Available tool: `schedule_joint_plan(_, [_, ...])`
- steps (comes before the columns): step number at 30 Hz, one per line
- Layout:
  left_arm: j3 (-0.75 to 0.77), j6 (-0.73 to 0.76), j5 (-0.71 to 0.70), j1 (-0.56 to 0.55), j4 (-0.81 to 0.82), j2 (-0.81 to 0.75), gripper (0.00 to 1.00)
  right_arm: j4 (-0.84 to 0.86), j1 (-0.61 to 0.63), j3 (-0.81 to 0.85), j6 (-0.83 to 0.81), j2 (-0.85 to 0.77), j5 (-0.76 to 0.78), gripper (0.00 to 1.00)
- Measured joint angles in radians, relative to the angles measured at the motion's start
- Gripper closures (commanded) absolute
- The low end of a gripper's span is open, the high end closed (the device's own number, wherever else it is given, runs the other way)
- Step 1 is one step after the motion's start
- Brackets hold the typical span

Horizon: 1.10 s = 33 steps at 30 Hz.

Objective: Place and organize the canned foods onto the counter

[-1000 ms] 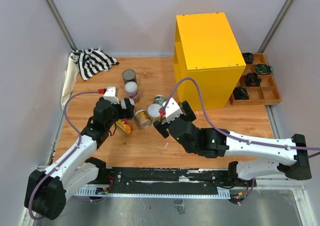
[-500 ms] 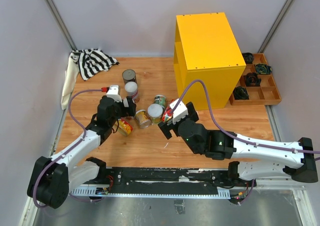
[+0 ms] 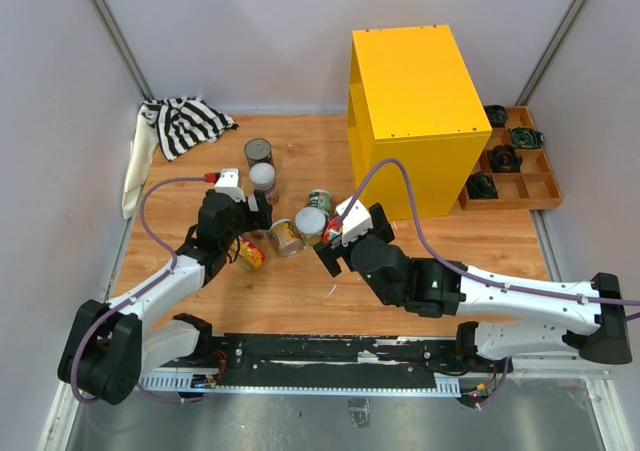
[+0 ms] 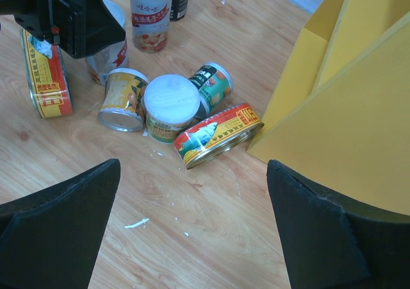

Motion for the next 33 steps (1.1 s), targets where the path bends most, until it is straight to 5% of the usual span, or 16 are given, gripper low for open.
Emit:
schedule_joint_plan(9, [0.000, -0.001, -0.001, -0.003, 0.020, 0.061, 0.18, 0.000, -0.002, 0.000, 0.014, 0.016, -0.001, 0.05])
schedule_joint_plan(14, [0.000, 0.001, 0.010, -0.006, 0.042, 0.081, 0.40, 0.000, -0.002, 0.000, 0.018, 0.015, -0.001, 0.07])
schedule_joint_plan(21, [0.000, 0.008, 0.016, -0.006, 0.046, 0.083, 0.54, 0.000, -0.002, -0.012, 0.021, 0.004, -0.003, 0.07])
schedule_joint_plan(27, [0.000, 0.021, 0.032, -0.006, 0.023, 0.064, 0.86, 0.001, -0.002, -0.015, 0.021, -0.003, -0.008, 0.07])
schedule_joint_plan(33, [0.000, 0.028, 0.039, -0.006, -0.033, 0.024, 1.00, 0.001, -0.008, -0.020, 0.021, -0.013, -0.008, 0.08])
